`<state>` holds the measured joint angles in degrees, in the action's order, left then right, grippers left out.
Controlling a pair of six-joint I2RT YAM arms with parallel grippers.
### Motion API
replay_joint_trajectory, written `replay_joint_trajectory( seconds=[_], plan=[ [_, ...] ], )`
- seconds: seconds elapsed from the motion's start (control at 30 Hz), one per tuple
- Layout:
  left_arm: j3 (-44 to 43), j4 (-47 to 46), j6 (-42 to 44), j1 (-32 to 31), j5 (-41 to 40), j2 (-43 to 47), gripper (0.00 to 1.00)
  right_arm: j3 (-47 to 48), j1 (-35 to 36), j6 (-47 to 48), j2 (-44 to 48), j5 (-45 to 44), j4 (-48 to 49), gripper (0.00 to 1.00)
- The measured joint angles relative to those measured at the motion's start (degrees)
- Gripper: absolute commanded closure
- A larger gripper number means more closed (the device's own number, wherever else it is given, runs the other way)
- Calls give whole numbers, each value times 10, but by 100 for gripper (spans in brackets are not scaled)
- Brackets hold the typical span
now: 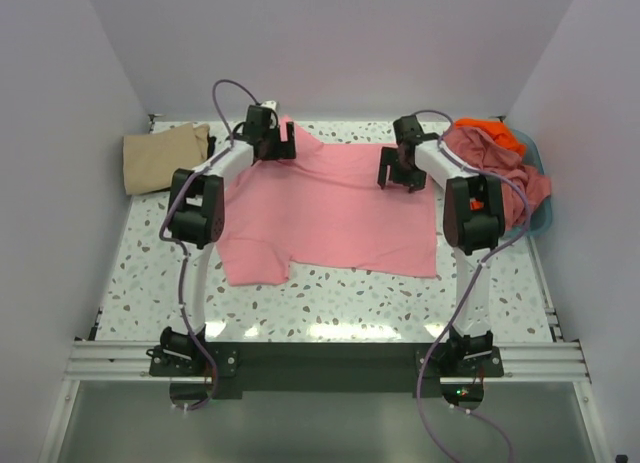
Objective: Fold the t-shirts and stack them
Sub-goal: Flatten the tshirt out
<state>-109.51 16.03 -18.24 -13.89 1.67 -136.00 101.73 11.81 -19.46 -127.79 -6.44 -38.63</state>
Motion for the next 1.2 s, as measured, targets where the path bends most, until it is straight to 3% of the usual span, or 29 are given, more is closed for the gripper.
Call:
replay_joint_trajectory(
  seconds=[0.3, 0.53, 0.7, 0.93, 1.2],
  plan=[
    [9, 12, 14, 0, 5, 70, 0, 25, -2, 5, 11, 17, -13, 18],
    [216, 15, 11, 0, -52, 329, 0, 6, 27, 19, 93, 26, -12, 18],
    [372, 43, -20, 0, -94, 472, 0, -27, 122, 24, 157, 37, -9, 18],
    [547, 137, -104, -2, -140, 575, 0, -76, 248, 9, 168, 80, -9, 18],
    [622, 225, -231, -21, -205, 670, 0, -97, 254, -5, 168, 90, -10, 18]
  ],
)
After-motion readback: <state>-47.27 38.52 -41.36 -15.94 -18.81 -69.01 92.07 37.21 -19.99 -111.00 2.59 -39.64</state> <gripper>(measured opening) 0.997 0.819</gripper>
